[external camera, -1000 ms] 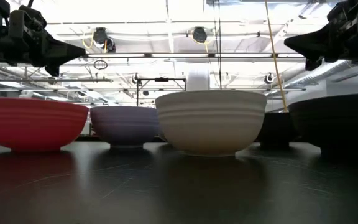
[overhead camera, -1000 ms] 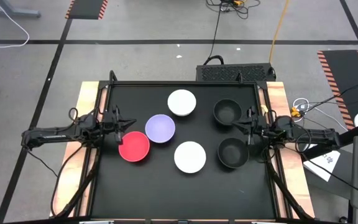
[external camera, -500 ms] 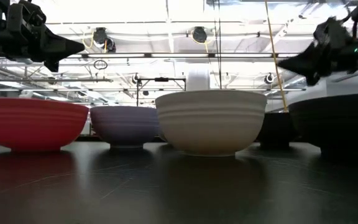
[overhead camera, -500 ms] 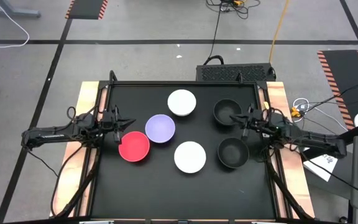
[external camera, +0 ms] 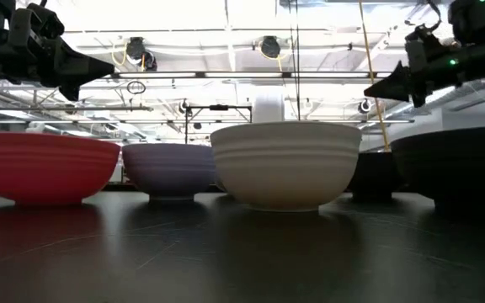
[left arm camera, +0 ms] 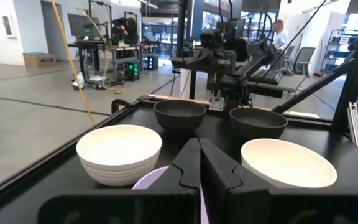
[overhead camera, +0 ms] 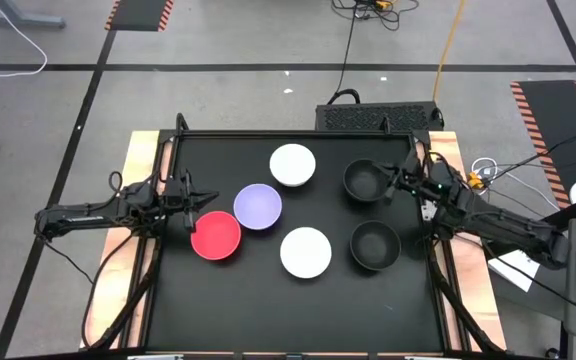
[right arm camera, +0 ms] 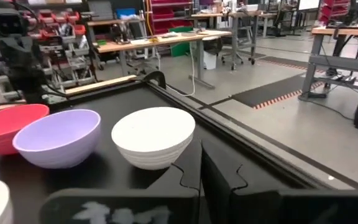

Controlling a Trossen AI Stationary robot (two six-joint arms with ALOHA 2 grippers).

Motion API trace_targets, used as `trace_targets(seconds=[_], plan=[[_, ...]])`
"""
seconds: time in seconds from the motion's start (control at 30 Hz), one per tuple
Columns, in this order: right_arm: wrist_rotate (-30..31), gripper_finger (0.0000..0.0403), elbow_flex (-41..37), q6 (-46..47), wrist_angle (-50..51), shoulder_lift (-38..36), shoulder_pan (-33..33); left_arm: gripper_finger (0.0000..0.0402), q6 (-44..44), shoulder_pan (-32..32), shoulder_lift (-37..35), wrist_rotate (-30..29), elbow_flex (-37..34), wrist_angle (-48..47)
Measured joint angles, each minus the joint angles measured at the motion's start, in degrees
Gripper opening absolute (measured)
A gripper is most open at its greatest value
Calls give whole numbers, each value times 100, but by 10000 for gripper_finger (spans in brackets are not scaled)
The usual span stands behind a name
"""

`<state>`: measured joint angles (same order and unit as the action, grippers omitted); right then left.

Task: Nest bowls inside each other
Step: Stack the top black bowl on top of the white bowl

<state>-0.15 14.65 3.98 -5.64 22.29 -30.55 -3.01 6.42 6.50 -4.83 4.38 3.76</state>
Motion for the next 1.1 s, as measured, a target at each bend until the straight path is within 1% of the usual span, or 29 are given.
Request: trace_targets(seconds=[0.1, 0.2, 0.43, 0.57, 0.63, 0.73, 0.87, 0.97, 1.03, 1.1], plan=[[-322, 0, 328, -30, 37, 400, -238, 0, 9, 0, -1, 20, 0, -59], [-392, 0, 674, -63, 311, 773, -475, 0, 6, 0, 0, 25, 0, -94], [-443, 0, 1548, -47, 1547, 1596, -1244, 0, 9, 0, 0, 103, 0, -111], [-442, 0, 2046, -1, 2491, 1959, -1704, 0, 20, 0, 0, 234, 0, -108], [-448, 0, 2260, -23, 2923, 2101, -1870, 0, 33, -2, 0, 239, 0, -127], [-505, 0, 2416, -100, 3210, 2221, -1982, 0, 97, -2, 0, 241, 0, -195], [-1118, 2, 2471, -170, 3234, 2305, -2049, 1, 135, -2, 0, 241, 0, -233], [-1341, 19, 2512, -111, 3228, 2400, -2072, 1, 166, -1, 0, 244, 0, -238], [-1345, 41, 2536, -30, 3270, 2497, -2084, 1, 179, -2, 0, 311, 0, -238], [-1345, 72, 2614, -7, 3409, 2632, -2089, 2, 179, 0, 0, 402, 0, -240]])
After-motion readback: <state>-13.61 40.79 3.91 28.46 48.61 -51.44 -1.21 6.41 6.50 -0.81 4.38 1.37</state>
